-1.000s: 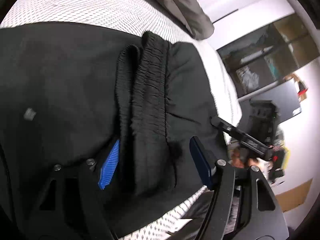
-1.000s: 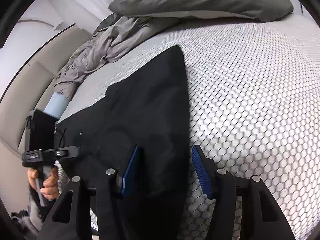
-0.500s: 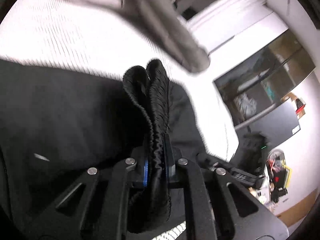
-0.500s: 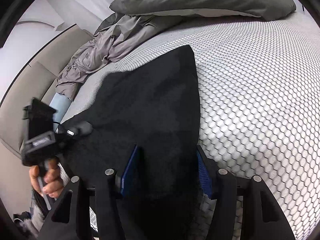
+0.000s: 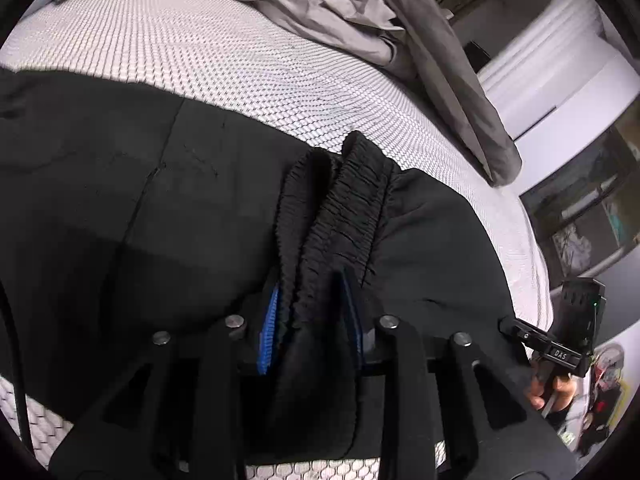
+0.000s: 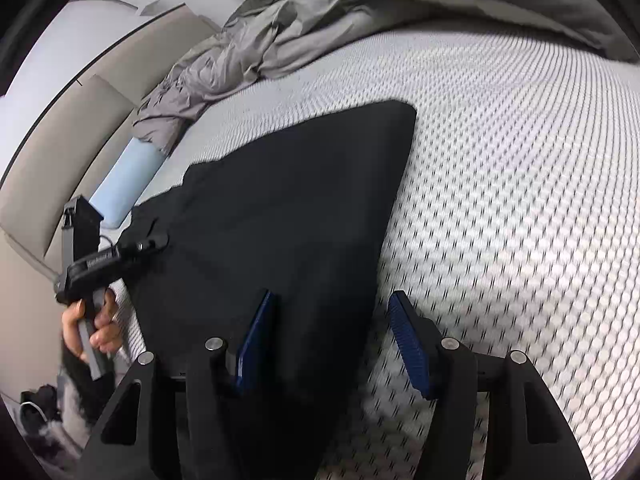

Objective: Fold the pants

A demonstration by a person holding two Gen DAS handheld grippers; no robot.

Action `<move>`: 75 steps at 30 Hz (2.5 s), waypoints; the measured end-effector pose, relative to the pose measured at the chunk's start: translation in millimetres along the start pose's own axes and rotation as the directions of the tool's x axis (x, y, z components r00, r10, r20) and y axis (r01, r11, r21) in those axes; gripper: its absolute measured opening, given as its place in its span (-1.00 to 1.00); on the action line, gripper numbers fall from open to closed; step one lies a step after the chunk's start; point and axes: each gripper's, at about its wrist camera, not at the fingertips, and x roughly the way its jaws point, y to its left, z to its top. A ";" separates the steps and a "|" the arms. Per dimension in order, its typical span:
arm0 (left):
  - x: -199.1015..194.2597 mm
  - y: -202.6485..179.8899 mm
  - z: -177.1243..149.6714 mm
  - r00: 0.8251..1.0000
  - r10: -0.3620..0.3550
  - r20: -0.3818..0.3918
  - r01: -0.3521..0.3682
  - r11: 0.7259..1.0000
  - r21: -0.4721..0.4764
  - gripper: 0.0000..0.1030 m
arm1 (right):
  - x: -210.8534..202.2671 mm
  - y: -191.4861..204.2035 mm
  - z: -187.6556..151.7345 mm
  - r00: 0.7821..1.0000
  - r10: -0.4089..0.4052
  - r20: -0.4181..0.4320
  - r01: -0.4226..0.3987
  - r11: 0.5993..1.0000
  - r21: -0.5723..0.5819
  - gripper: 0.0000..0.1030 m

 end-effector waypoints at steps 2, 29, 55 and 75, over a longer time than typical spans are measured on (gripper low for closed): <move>-5.3 -4.6 1.5 1.000 0.013 0.002 -0.013 0.999 0.036 -0.51 | -5.9 1.3 -9.5 0.999 0.028 -0.019 -0.028 0.999 -0.017 0.18; 16.7 -31.0 6.3 0.998 0.061 -0.023 -0.059 0.996 0.059 -0.43 | -36.0 -23.8 -53.6 0.969 0.243 0.039 -0.246 0.965 0.097 0.09; -19.5 -58.1 6.6 0.995 0.069 0.067 -0.081 0.980 0.184 -0.39 | -59.7 -37.2 -32.4 0.973 0.165 0.160 -0.182 0.978 0.102 -0.41; 77.4 -258.7 -113.6 0.977 -0.136 -0.166 0.207 0.791 0.576 0.35 | -65.9 -40.4 -57.2 0.995 0.062 0.072 -0.059 0.997 -0.055 -0.18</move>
